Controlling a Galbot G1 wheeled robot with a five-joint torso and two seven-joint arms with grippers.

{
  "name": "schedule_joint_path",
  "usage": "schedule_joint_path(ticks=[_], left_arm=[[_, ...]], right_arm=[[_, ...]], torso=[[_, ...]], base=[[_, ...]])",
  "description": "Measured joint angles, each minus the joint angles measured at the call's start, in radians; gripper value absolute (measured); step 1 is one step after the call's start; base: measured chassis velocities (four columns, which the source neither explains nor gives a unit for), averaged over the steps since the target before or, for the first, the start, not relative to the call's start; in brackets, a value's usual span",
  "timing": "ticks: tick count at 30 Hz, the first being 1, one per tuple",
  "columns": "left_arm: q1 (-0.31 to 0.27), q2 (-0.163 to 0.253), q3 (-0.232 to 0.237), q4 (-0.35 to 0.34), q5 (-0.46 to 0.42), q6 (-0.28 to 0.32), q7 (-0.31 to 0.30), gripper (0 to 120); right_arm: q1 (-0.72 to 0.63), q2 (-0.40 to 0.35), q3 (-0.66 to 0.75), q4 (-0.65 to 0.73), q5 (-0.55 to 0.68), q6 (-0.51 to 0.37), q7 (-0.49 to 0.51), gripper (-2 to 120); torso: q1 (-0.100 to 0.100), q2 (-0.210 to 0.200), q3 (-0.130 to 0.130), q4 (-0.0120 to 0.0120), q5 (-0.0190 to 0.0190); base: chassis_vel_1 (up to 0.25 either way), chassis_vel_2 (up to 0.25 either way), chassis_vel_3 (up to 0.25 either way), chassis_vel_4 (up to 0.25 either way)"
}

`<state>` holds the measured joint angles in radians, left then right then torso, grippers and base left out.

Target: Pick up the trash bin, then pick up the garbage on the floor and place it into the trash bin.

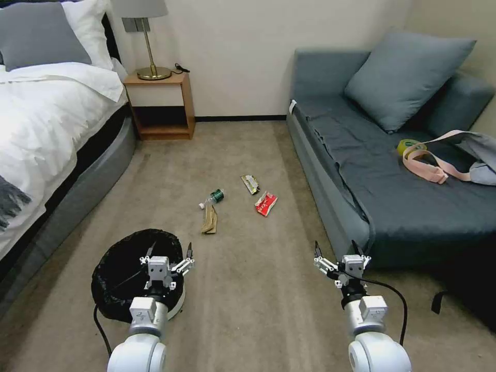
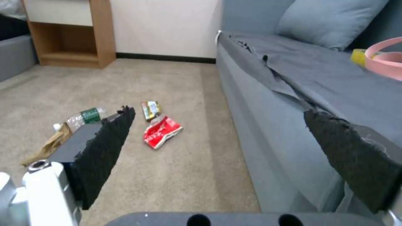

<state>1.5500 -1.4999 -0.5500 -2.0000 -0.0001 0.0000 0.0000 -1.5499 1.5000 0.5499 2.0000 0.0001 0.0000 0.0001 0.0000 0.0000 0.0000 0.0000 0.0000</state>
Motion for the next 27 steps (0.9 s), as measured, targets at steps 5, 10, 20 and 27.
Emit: schedule_joint_path(ticks=[5, 10, 20, 27], left_arm=[[0.001, -0.006, 0.002, -0.014, -0.025, 0.036, -0.044, 100], [0.004, -0.029, 0.01, -0.068, -0.109, 0.155, -0.192, 100], [0.004, -0.033, 0.005, -0.094, -0.152, 0.208, -0.25, 100], [-0.057, 0.083, -0.178, -0.208, -0.305, 0.305, -0.318, 100]], right_arm=[[0.001, 0.001, 0.008, 0.0, -0.002, -0.004, 0.002, 100], [0.026, 0.035, 0.129, 0.021, -0.069, -0.115, 0.057, 100], [0.043, 0.058, 0.214, 0.038, -0.114, -0.196, 0.097, 100], [0.018, 0.003, 0.226, 0.167, -0.001, -0.184, 0.044, 100]], torso=[[0.0, 0.0, 0.0, 0.0, -0.0001], [0.0, 0.0, 0.0, 0.0001, -0.0001], [0.0, 0.0, 0.0, 0.0, -0.0002], [0.0, 0.0, 0.0, 0.0001, -0.0013]], base=[[0.0, 0.0, 0.0, 0.0], [0.0, 0.0, 0.0, 0.0], [0.0, 0.0, 0.0, 0.0], [0.0, 0.0, 0.0, 0.0]])
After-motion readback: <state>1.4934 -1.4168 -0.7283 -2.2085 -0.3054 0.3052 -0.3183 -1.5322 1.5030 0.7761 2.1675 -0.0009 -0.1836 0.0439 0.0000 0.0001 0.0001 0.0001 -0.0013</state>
